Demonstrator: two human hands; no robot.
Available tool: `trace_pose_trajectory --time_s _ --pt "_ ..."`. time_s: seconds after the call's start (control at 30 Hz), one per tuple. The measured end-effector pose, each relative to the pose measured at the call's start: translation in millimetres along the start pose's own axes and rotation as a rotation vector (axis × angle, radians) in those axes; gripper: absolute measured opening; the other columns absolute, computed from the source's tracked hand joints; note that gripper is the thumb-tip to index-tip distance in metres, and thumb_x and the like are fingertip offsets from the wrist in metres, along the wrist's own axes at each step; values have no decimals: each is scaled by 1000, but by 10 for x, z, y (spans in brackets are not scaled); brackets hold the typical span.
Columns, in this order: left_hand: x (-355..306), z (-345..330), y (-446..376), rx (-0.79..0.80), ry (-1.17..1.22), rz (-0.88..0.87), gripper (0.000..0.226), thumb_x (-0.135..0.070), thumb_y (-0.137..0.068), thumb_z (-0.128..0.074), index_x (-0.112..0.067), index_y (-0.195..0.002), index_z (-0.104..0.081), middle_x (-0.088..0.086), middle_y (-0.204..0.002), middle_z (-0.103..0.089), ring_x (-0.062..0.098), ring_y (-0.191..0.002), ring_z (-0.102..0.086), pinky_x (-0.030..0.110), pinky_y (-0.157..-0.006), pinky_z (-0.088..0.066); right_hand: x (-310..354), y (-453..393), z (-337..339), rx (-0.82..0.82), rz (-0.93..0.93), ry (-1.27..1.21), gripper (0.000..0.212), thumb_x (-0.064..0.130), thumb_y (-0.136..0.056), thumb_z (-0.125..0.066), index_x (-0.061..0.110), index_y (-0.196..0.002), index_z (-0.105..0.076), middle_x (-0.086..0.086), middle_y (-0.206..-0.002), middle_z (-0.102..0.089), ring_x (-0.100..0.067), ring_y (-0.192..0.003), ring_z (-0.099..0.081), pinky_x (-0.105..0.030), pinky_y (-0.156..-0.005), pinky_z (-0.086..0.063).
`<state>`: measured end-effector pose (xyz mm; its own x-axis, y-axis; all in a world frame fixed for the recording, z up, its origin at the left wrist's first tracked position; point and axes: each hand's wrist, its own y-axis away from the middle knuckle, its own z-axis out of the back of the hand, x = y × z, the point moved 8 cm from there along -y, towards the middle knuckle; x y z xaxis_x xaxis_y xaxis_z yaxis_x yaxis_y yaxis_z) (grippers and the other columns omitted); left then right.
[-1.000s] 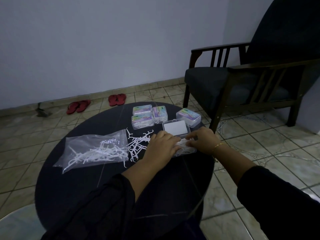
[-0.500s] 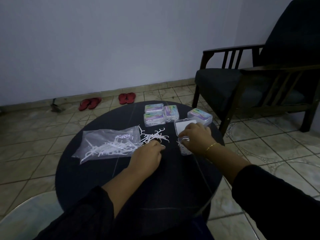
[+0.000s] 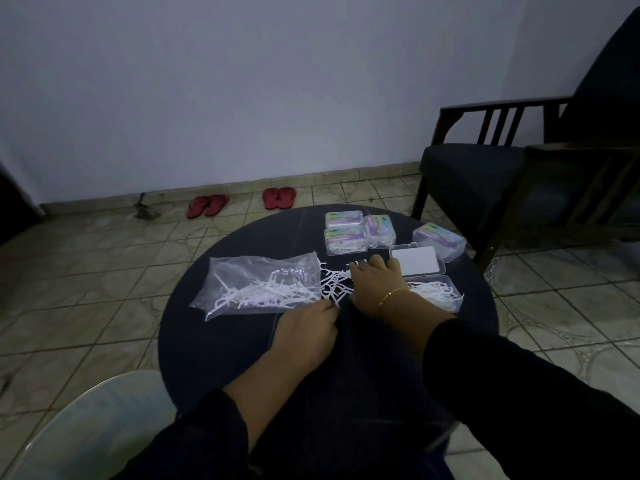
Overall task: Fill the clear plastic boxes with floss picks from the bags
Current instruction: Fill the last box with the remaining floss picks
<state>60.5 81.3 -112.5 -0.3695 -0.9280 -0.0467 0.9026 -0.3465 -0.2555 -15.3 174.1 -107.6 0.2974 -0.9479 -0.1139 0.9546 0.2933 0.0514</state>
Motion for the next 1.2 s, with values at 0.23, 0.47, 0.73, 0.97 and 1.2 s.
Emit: trace_pose_trajectory --time_s 0.23,0.47,0.73,0.97,1.2 --pt "-7 148 -311 -123 -143 -5 8 -24 -69 -69 -22 -77 -68 -10 -80 -63 17 -81 -55 32 -73 -35 26 -143 -53 96 13 62 59 37 -96 -36 12 -148 -24 -8 -147 -37 -28 -135 -24 -47 -105 -20" --pt "47 1 -461 60 -208 72 26 -32 -88 -50 -18 -106 -64 -7 -110 -60 18 -116 -36 37 -94 -19 12 -79 76 35 57 153 29 27 -95 -45 17 -118 -60 -5 -124 -57 -26 -124 -37 -44 -103 -24" --pt "21 12 -427 36 -216 90 26 -27 -89 -44 -17 -105 -62 -6 -110 -61 19 -116 -37 38 -91 -20 -37 106 156 -121 110 143 25 26 -95 -45 18 -107 -65 -2 -112 -63 -23 -113 -44 -39 -96 -27" --pt "-46 138 -477 7 -196 111 22 -27 -88 -47 -18 -104 -60 -6 -110 -59 18 -114 -38 37 -92 -22 -292 189 320 -76 37 35 29 33 -96 -44 27 -118 -63 1 -119 -61 -22 -125 -38 -42 -105 -25" --pt "-193 115 -576 50 -129 112 21 -17 -83 -48 -20 -99 -60 -8 -110 -59 18 -111 -37 35 -88 -21 -816 332 459 -100 -82 -240 31 29 -98 -38 24 -105 -68 -3 -102 -62 -23 -110 -48 -40 -91 -34"
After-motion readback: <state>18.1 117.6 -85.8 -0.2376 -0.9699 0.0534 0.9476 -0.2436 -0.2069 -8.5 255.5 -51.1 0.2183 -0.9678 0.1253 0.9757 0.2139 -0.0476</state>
